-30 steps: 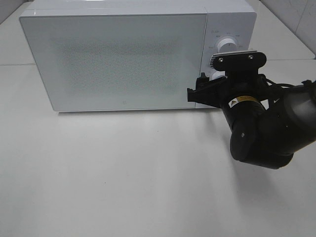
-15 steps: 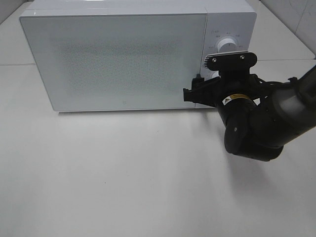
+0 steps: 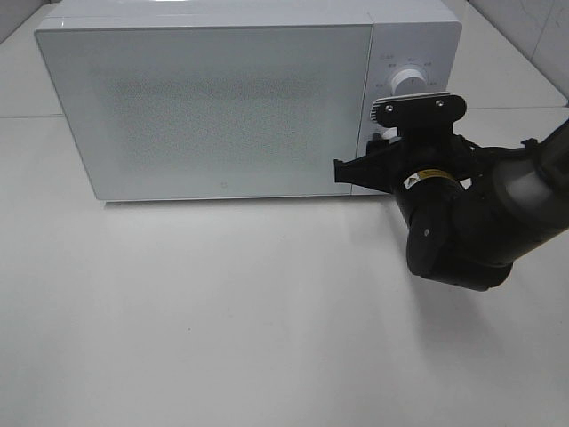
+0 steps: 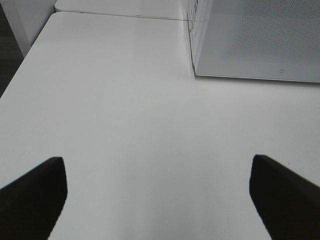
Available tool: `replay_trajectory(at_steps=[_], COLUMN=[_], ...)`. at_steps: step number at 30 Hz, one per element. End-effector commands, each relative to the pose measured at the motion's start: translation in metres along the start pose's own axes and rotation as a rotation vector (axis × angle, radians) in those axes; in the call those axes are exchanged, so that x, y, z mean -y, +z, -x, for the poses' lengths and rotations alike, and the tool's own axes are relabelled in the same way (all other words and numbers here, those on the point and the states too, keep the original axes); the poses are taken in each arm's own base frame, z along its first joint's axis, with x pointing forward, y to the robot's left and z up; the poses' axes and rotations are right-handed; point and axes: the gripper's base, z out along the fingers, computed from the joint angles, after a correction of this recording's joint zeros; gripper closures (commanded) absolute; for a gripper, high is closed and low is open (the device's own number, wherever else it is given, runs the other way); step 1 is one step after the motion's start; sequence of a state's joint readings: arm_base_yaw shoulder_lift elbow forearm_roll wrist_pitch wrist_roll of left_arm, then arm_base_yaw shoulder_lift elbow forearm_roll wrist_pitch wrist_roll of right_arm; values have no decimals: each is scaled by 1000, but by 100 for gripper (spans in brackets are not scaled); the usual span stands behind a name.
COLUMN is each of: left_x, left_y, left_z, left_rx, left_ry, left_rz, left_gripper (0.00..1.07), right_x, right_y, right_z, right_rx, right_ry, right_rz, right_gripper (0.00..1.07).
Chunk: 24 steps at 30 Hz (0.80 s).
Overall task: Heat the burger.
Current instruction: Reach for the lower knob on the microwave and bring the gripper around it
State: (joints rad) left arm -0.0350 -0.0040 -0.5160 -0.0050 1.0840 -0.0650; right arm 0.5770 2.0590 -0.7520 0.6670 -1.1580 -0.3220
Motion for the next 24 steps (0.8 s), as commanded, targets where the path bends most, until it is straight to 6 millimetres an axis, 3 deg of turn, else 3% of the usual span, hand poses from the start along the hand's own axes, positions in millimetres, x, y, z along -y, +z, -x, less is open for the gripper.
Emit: replay_trajectory(at_steps=[1, 2, 6, 17, 24], left_x=[1, 1, 1, 1, 1], left_y=[-2, -2, -2, -2, -2], left_z=[1, 1, 1, 1, 1], left_rx=[28, 28, 28, 28, 28], left_ry=[-2, -2, -2, -2, -2], left_rz=[-6, -6, -6, -6, -6], left_gripper=[16, 16, 16, 16, 16], right_x=[0, 0, 0, -2, -11], right_y=[4, 4, 4, 4, 3], right_z=[5, 5, 5, 6, 11], right_rx=[25, 25, 24, 30, 62], right_ry=[0, 0, -4, 157, 426], right_rz=[6, 6, 13, 31, 143], right_gripper=[90, 98, 107, 107, 107])
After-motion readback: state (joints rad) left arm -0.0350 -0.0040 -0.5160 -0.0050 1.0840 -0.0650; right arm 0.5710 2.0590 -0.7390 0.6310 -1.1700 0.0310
